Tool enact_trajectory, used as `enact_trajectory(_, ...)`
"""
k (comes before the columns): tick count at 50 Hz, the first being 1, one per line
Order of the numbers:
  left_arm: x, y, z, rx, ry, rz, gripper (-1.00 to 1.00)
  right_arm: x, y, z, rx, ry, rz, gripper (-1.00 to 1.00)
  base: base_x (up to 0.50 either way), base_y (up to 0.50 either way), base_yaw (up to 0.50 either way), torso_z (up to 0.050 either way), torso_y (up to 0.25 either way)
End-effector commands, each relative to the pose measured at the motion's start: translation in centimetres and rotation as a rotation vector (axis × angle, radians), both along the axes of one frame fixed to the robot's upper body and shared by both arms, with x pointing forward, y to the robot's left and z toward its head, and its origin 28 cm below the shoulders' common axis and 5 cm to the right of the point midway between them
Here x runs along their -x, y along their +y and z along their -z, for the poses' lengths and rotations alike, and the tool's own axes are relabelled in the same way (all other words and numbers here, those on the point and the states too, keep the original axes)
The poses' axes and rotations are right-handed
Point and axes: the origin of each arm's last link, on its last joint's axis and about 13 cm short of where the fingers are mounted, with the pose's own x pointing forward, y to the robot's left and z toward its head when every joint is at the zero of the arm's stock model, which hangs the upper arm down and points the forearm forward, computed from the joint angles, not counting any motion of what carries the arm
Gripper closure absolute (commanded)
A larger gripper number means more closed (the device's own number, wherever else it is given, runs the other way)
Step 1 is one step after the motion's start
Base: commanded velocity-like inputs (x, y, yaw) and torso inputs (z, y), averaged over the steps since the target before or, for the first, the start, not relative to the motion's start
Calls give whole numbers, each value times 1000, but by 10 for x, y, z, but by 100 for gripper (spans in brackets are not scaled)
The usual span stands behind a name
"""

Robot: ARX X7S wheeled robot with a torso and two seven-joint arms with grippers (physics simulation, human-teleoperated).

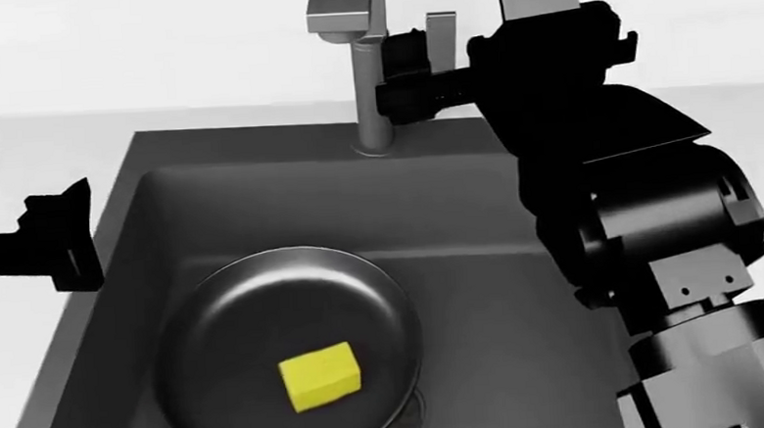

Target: Pick the pan and sponge and place them into the sink. Then turn on the water.

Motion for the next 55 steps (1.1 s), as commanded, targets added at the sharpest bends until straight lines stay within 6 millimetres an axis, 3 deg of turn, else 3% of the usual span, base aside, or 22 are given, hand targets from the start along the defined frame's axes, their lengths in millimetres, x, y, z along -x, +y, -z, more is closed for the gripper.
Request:
enact_trajectory(1,1,2,2,2,7,-2,-100,-1,2,-7,2,-19,-9,-100,0,0,0,0,-109)
enact_trajectory(19,1,5,5,25,2,-5,-100,-8,6,-24,-7,-60,-2,-100,0,0,0,0,-24)
enact_trajectory(31,4,8,6,11,1,-11,-100,-11,7,-21,-20,-48,-4,-100,0,0,0,0,0)
enact_trajectory(40,3,6,6,11,10,-10,-100,-11,6,-20,-22,-51,-3,-100,0,0,0,0,-133)
enact_trajectory(55,3,6,1,9,0,-3,-100,-10,2,-36,-39,-89,14,-100,0,0,0,0,-92)
